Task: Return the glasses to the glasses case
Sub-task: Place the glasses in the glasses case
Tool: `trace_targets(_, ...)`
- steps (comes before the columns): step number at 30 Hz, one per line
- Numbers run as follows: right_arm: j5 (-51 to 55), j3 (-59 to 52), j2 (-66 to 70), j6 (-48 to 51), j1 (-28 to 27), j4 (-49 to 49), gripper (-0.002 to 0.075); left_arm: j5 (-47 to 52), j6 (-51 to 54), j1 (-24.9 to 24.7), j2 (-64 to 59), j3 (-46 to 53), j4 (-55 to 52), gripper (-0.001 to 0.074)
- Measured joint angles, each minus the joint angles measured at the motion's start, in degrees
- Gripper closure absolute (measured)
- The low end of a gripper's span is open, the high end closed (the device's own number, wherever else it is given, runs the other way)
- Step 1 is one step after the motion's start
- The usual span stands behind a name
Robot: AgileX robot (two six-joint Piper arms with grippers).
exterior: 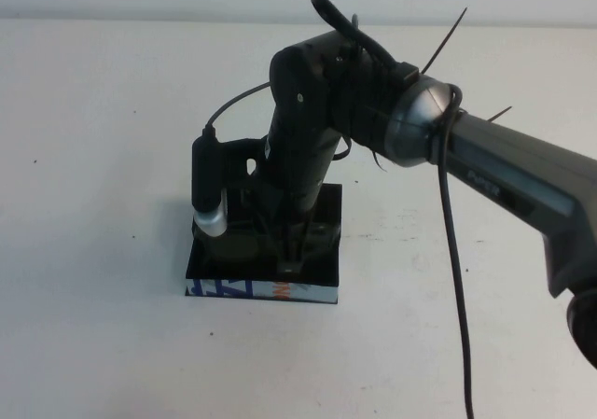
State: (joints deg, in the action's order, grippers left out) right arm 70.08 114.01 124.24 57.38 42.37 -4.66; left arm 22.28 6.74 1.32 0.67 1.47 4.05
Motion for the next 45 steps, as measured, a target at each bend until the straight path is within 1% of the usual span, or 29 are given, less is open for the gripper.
trace_targets(8, 0.1, 3.4, 4.1, -0.9, 0.0, 0.1, 0.0663, 0.0, 0.0, 0.0, 0.0, 0.0, 0.0, 0.0738)
trace_targets(38, 0.1, 3.8, 7.2, -2.0, 0.0, -0.1, 0.0664, 0.0, 0.0, 0.0, 0.0, 0.0, 0.0, 0.0738)
trace_targets(40, 0.1, 3.8, 7.2, -2.1, 0.0, -0.1, 0.0654, 0.0, 0.0, 0.0, 0.0, 0.0, 0.0, 0.0738)
trace_targets(42, 0.1, 3.8, 7.3, -2.1, 0.0, -0.1, 0.0627, 0.0, 0.0, 0.0, 0.0, 0.0, 0.0, 0.0738)
trace_targets(45, 0.1, 3.8, 7.3, -2.2, 0.0, -0.2, 0.0551, 0.0, 0.0, 0.0, 0.0, 0.0, 0.0, 0.0738)
